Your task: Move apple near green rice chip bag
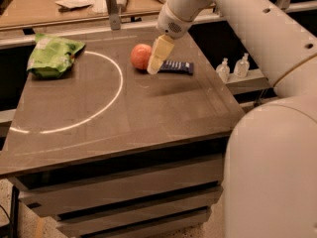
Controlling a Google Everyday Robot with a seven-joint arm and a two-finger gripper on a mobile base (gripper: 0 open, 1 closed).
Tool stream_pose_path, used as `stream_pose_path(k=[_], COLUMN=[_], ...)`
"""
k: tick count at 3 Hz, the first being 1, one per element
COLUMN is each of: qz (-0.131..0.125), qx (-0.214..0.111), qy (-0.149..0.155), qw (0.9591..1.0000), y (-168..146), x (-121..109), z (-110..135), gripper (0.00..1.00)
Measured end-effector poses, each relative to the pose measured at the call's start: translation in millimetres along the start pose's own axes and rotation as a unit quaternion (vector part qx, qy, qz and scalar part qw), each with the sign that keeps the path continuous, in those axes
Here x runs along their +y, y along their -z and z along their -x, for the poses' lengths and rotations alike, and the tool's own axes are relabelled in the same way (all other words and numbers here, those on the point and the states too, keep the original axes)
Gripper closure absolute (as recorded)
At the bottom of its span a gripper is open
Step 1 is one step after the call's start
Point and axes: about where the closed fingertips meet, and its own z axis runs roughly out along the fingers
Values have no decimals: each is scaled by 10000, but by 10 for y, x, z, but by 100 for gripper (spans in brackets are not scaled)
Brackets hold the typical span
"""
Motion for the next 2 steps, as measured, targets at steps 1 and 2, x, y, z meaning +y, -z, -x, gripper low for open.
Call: stream_pose_path(k=[1,2], qz=[174,278], qx=[-97,-165], qy=[-64,-109], qw=[9998,9994], y=[-289,-519], x=[-35,-52], z=[101,158], gripper=[0,18])
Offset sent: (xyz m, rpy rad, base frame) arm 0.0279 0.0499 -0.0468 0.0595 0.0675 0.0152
